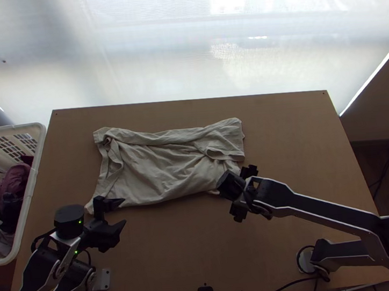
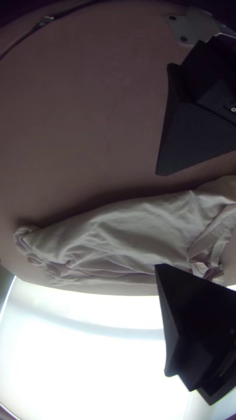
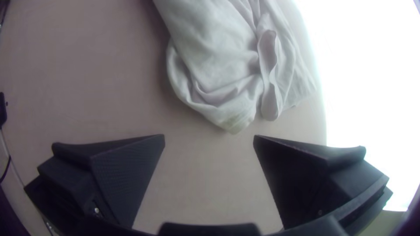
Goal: Fold the t-shirt
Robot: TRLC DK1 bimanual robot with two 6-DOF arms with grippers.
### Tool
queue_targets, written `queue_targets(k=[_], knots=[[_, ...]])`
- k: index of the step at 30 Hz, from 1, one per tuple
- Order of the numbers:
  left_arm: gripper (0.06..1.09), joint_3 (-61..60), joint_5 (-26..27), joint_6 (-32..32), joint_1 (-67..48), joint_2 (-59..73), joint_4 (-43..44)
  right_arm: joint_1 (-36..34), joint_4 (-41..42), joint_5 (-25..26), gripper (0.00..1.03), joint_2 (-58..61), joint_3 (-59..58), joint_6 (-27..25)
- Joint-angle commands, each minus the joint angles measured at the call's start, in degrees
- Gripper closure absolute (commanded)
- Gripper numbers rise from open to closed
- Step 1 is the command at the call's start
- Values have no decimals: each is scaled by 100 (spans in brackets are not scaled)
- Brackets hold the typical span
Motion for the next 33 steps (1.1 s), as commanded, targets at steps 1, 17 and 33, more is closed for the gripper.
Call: queue_targets(k=[1, 17, 33], knots=[[11, -535, -20, 454, -157, -482, 30, 548, 589, 383, 10, -24, -413, 24], [11, -1422, -468, 568, 221, -200, 1515, 609, 1565, 787, 10, 117, -984, -11], [14, -1510, -820, 762, 1302, 520, 2104, 618, 2514, 1095, 13, 249, -1468, -292]])
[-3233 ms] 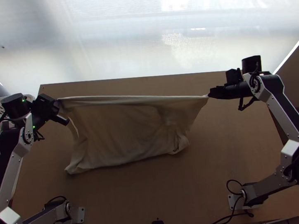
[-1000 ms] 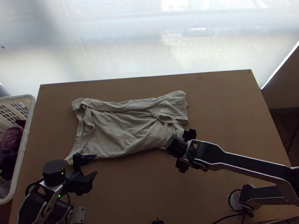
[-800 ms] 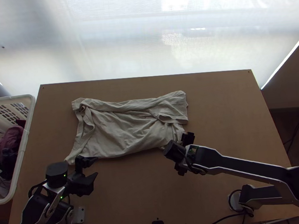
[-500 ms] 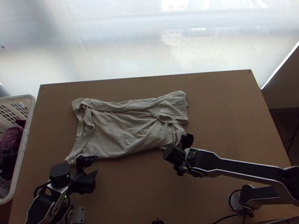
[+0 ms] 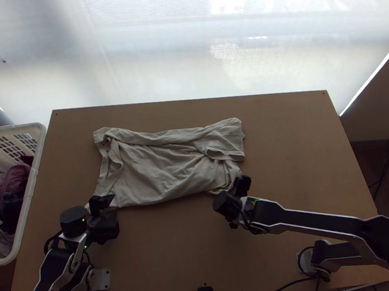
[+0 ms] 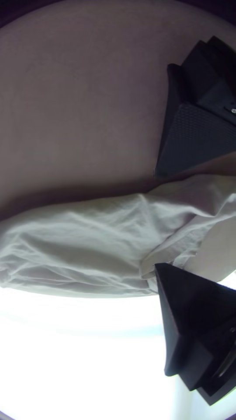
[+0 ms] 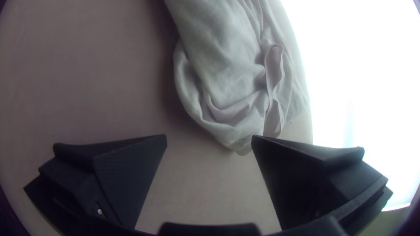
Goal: Fold the t-shirt
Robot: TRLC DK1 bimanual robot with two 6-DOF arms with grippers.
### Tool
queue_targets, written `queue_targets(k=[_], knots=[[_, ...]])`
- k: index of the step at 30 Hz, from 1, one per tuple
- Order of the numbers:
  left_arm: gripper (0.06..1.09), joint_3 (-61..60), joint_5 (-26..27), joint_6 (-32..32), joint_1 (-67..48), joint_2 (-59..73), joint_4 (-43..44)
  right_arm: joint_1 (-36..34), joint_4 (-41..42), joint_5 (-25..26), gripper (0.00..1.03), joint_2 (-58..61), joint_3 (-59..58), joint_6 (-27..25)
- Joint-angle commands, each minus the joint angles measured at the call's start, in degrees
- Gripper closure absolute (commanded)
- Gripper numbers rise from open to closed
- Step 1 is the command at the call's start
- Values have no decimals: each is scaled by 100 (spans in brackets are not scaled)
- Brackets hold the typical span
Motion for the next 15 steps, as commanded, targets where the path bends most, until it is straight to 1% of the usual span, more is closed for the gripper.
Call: queue_targets(k=[1, 6, 7, 11, 12, 13, 14, 15], knots=[[14, -120, -252, 51, 228, 285, 280, 0, 425, 153, 13, 67, -242, -108], [17, -138, -278, 78, 413, 592, 772, 0, 759, 302, 16, 67, -409, -205], [20, -129, -278, 78, 457, 698, 886, -9, 776, 302, 16, 76, -409, -205], [34, -120, -278, 95, 571, 988, 1088, -9, 908, 337, 19, 111, -444, -231], [34, -112, -278, 95, 571, 988, 1097, -18, 952, 337, 20, 111, -470, -258], [38, -112, -278, 95, 562, 996, 1106, -27, 978, 337, 23, 120, -479, -267], [46, -103, -278, 104, 562, 996, 1124, -27, 1022, 337, 28, 120, -479, -284], [52, -103, -278, 104, 554, 1005, 1167, -27, 1084, 337, 33, 120, -488, -319]])
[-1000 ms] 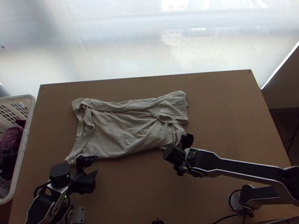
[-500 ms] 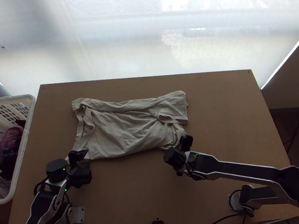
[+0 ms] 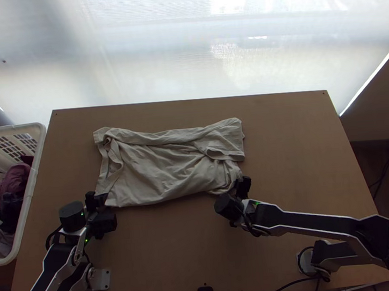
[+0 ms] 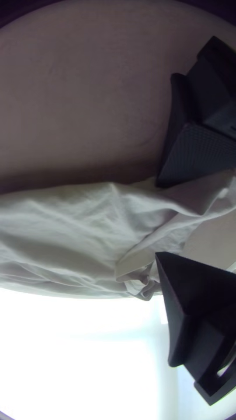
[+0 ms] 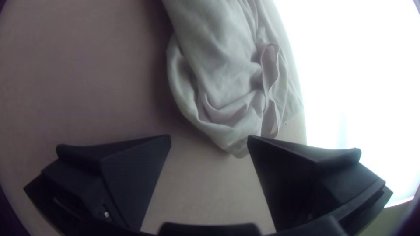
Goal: Fold the t-shirt
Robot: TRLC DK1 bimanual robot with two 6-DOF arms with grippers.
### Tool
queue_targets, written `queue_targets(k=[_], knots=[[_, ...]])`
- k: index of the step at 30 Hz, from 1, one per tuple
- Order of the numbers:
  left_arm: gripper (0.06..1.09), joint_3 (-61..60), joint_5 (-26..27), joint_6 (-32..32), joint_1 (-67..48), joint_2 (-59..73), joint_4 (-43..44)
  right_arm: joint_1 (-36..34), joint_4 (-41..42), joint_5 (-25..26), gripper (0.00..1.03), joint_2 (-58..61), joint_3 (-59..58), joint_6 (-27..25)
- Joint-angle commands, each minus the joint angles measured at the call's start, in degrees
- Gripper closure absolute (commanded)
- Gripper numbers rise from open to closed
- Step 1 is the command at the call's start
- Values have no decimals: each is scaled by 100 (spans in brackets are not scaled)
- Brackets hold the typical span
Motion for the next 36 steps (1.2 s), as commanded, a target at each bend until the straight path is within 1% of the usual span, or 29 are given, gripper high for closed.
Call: queue_targets(k=[1, 2, 3, 4, 5, 7, 8, 10, 11, 12, 13, 14, 15, 18, 20, 21, 24, 26, 28, 30, 31, 32, 35, 36], knots=[[56, 11, -11, 21, 97, 278, 269, -25, 361, 38, 35, 30, -103, -145], [64, 37, -20, 30, 97, 330, 278, -25, 396, 38, 35, 39, -103, -180], [69, 55, -11, 21, 114, 374, 278, -33, 431, 38, 38, 66, -103, -189], [75, 55, -11, 21, 123, 401, 322, -33, 475, 38, 47, 101, -103, -215], [81, 72, -11, 21, 123, 427, 366, -33, 589, 38, 54, 110, -129, -277], [89, 116, -11, -14, 123, 506, 392, -33, 844, 29, 66, 171, -182, -479], [91, 125, -11, -32, 114, 541, 427, -33, 871, 29, 67, 233, -182, -505], [92, 134, -11, -40, 132, 656, 515, -42, 932, 29, 67, 329, -191, -505], [99, 152, -11, -40, 185, 735, 524, -42, 994, 29, 68, 382, -208, -505], [100, 178, -11, -49, 220, 814, 559, -42, 1046, 20, 72, 417, -217, -505], [100, 204, -11, -40, 255, 858, 577, -42, 1143, 20, 84, 435, -226, -540], [100, 248, -11, -40, 299, 919, 586, -42, 1354, 12, 99, 435, -279, -707], [105, 292, 6, -40, 343, 946, 586, -42, 1503, 12, 100, 452, -332, -839], [105, 398, 24, -49, 369, 946, 586, -69, 1539, 12, 100, 549, -384, -804], [105, 512, 24, -251, 396, 998, 542, -77, 1539, 3, 100, 540, -411, -725], [105, 652, 32, -489, 422, 1016, 392, -95, 1539, -6, 100, 461, -393, -637], [105, 1241, 50, -1350, 510, 1095, -434, -323, 1125, -278, 100, -5, -270, -250], [105, 1461, 50, -1649, 545, 1051, -768, -385, 756, -305, 100, -347, -217, -118], [105, 1637, 50, -1772, 572, 937, -1067, -394, 9, -401, 100, -734, -33, 268], [105, 1804, 59, -1825, 589, 752, -1322, -534, -843, -771, 100, -1103, 257, 725], [105, 1909, 59, -1886, 607, 673, -1480, -666, -1274, -1078, 100, -1253, 416, 875], [105, 2024, 112, -1939, 659, 612, -1682, -851, -1740, -1562, 100, -1349, 574, 989], [105, 2278, 366, -2018, 914, 427, -2218, -1343, -2856, -2757, 100, -1569, 978, 1121], [105, 2358, 437, -2018, 1020, 374, -2403, -1404, -3164, -2985, 100, -1648, 1119, 1112]])
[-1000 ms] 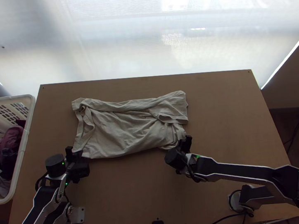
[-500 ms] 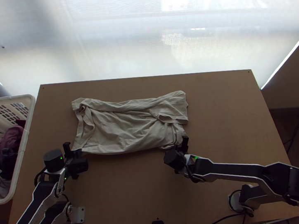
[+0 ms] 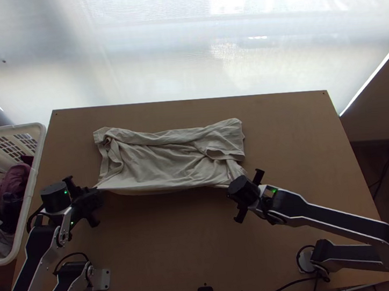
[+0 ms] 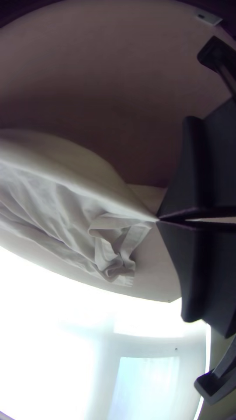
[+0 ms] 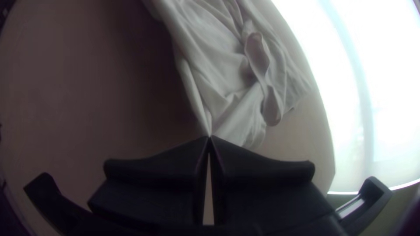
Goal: Fold the t-shirt
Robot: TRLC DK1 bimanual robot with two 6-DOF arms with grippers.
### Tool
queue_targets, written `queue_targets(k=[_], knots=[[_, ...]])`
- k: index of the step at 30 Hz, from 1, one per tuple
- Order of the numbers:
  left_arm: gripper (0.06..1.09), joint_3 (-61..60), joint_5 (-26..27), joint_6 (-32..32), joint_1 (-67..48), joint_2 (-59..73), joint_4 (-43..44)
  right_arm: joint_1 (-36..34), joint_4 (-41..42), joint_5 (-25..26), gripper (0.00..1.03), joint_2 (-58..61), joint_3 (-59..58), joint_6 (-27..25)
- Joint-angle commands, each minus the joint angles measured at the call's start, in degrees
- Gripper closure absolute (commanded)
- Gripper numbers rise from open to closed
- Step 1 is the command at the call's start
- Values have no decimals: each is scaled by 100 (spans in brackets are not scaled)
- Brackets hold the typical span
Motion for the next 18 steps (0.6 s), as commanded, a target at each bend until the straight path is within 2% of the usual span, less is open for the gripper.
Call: queue_targets(k=[1, 4, 11, 18], knots=[[105, 699, 402, -300, 441, -384, -1243, -692, -2269, -1753, 100, -781, 903, 496], [105, 1253, 622, -467, 546, -437, -2069, -824, -3104, -2290, 100, -913, 1457, 610], [105, 2404, 754, -968, 458, -420, -3564, -1430, -4000, -3335, 100, -1045, 2221, 760], [105, 3696, 824, -1513, 177, -191, -4662, -1474, -4870, -3713, 100, -1291, 2731, 680]])
